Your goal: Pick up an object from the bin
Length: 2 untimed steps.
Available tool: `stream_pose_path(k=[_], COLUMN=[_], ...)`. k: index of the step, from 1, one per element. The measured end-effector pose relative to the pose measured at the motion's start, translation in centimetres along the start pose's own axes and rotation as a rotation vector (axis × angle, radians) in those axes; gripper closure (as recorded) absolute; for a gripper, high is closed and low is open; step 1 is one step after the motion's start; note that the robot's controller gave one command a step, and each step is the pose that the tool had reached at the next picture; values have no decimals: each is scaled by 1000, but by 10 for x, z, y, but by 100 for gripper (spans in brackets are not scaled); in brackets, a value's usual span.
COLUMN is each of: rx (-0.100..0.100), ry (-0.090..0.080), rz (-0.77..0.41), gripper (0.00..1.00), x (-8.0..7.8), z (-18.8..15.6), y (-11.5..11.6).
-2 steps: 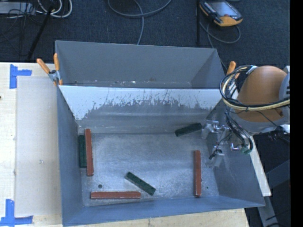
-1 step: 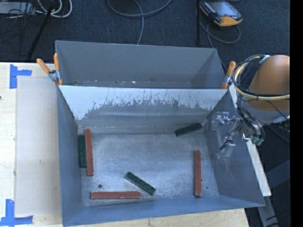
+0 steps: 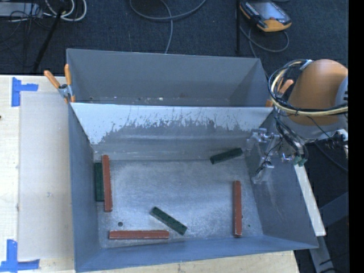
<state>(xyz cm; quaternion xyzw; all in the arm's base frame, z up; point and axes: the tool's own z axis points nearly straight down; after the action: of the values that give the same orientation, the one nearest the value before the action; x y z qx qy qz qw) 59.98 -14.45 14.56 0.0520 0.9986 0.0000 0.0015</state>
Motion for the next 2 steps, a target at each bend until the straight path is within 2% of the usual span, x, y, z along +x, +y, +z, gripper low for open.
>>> stream_pose_path(k=[1, 2], rx=[0, 0], ry=[7, 4], rz=[17, 14], gripper=[0, 0], x=[38, 55], z=[6, -4], y=[-2, -1])
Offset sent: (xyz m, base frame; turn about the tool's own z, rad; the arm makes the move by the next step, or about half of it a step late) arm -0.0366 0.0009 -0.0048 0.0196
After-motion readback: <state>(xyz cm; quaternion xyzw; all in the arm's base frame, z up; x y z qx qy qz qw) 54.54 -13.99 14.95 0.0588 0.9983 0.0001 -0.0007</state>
